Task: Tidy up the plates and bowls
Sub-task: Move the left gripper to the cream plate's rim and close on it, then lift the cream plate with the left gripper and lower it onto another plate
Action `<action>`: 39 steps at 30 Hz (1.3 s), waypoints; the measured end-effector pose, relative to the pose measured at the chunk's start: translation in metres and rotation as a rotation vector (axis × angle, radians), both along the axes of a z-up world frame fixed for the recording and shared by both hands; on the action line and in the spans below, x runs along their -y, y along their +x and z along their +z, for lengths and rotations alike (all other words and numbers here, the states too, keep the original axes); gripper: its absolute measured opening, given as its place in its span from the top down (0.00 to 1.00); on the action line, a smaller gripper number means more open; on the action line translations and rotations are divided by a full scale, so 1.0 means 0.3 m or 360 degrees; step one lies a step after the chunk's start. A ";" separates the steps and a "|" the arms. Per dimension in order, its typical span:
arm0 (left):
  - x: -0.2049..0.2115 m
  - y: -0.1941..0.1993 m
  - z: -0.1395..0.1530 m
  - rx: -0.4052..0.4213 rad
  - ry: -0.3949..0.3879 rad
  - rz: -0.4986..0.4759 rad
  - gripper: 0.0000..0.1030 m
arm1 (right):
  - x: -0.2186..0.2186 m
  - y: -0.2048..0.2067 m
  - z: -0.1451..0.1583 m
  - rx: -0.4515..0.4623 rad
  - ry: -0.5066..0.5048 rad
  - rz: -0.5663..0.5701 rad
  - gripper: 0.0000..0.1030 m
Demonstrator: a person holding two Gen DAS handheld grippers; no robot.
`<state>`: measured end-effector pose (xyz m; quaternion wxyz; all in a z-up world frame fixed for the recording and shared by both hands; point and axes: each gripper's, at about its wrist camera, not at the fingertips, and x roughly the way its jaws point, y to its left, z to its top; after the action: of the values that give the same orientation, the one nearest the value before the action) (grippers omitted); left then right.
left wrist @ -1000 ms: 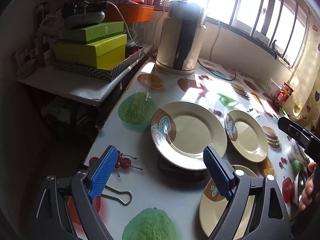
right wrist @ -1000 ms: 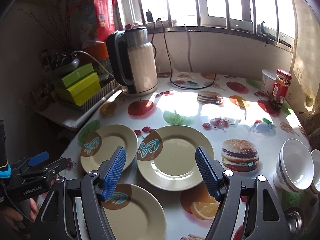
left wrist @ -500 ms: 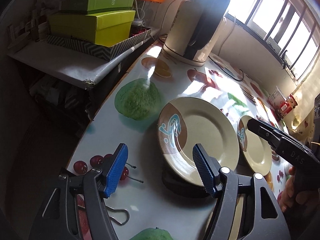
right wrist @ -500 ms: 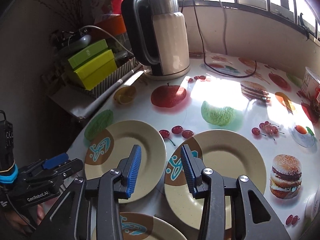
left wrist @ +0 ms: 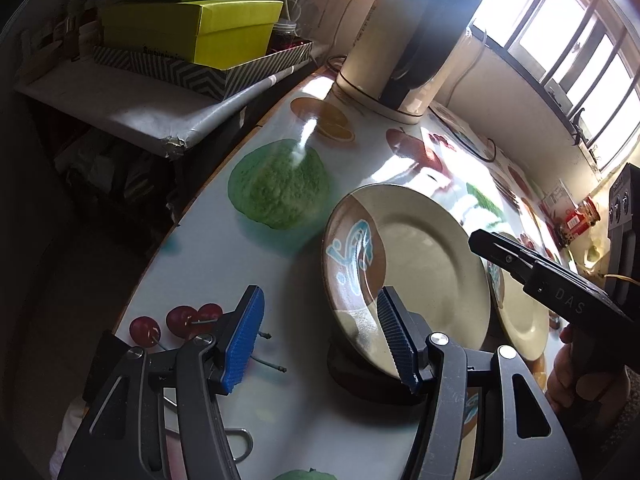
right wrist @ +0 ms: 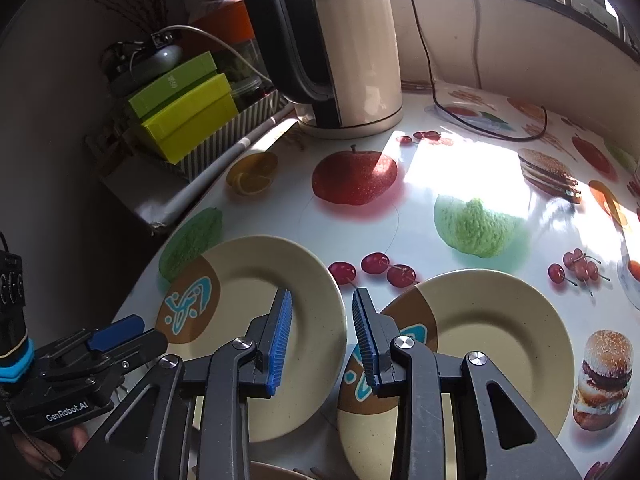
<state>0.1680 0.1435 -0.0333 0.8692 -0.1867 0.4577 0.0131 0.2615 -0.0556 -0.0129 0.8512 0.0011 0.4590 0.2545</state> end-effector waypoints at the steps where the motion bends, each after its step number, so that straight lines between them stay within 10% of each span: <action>1: -0.001 0.001 -0.002 -0.0002 0.0007 0.0000 0.42 | -0.002 0.003 -0.003 0.0002 -0.0005 -0.0001 0.70; 39: 0.028 0.025 -0.006 -0.0010 -0.0044 -0.0022 0.78 | 0.020 0.040 -0.052 -0.0117 0.0108 -0.0075 0.85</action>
<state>0.1756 0.1350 -0.0352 0.8652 -0.1955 0.4617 0.0014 0.2735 -0.0615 -0.0284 0.8390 0.0502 0.4809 0.2496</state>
